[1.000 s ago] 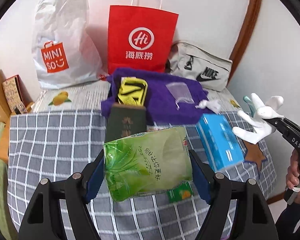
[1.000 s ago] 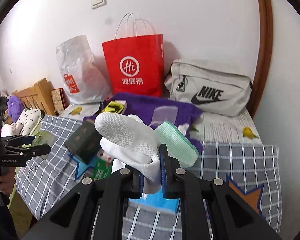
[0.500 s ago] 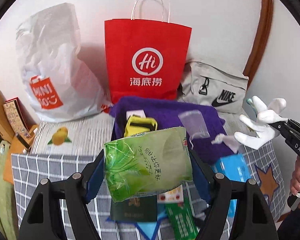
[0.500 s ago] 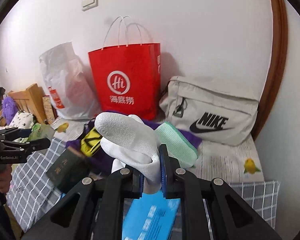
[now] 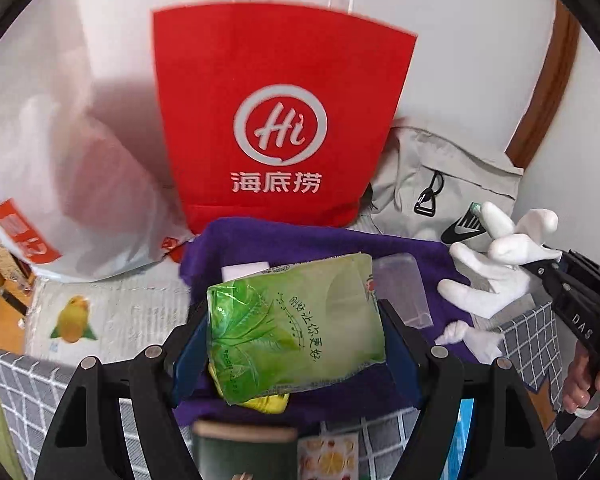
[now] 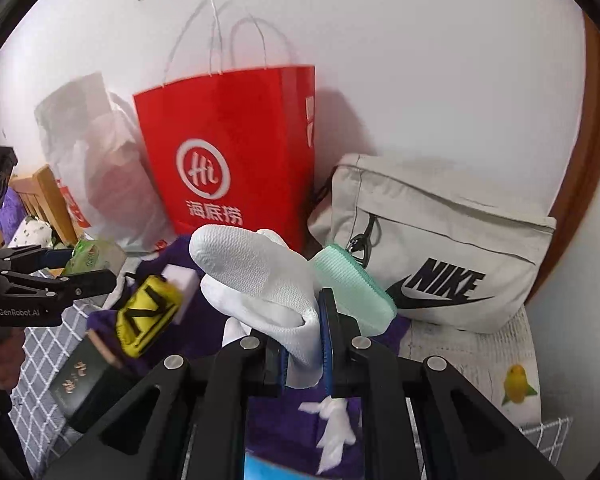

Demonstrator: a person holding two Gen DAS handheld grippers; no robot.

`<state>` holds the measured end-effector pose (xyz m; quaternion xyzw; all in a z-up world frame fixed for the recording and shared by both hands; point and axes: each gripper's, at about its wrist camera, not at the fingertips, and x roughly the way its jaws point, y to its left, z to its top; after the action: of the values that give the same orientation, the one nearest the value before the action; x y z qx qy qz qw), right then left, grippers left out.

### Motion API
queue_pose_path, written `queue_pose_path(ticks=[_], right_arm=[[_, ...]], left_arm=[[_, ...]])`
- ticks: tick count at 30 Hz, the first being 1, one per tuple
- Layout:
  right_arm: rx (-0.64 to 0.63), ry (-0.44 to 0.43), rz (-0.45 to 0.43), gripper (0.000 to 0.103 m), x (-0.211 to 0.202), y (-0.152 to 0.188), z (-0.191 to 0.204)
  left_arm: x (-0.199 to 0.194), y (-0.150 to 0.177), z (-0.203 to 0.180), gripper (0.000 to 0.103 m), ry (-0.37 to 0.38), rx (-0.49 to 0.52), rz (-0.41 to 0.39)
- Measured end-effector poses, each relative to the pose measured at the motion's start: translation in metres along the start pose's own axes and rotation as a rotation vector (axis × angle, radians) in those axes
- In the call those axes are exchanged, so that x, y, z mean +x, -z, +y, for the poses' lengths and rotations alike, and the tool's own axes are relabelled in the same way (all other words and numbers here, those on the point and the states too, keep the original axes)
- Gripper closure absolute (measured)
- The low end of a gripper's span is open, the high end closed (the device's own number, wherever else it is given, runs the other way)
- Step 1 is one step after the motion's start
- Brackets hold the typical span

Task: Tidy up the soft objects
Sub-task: 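Lower the green packet, glove and cloth onto the purple towel and open both tools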

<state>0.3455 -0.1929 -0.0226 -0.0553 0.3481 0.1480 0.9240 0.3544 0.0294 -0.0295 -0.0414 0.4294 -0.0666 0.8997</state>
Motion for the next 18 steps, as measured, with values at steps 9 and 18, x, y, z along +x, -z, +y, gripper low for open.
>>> queue_pose_path(ticks=[9,18], right_arm=[[-0.017,0.003,0.139,0.09,0.071,0.008,-0.017],[-0.014,0.008,0.265,0.09,0.111,0.025,-0.025]], left_arm=[[0.051,-0.004,-0.007,0.027,0.02,0.006,0.079],[0.078,0.005,-0.012,0.027,0.042,0.02,0.155]])
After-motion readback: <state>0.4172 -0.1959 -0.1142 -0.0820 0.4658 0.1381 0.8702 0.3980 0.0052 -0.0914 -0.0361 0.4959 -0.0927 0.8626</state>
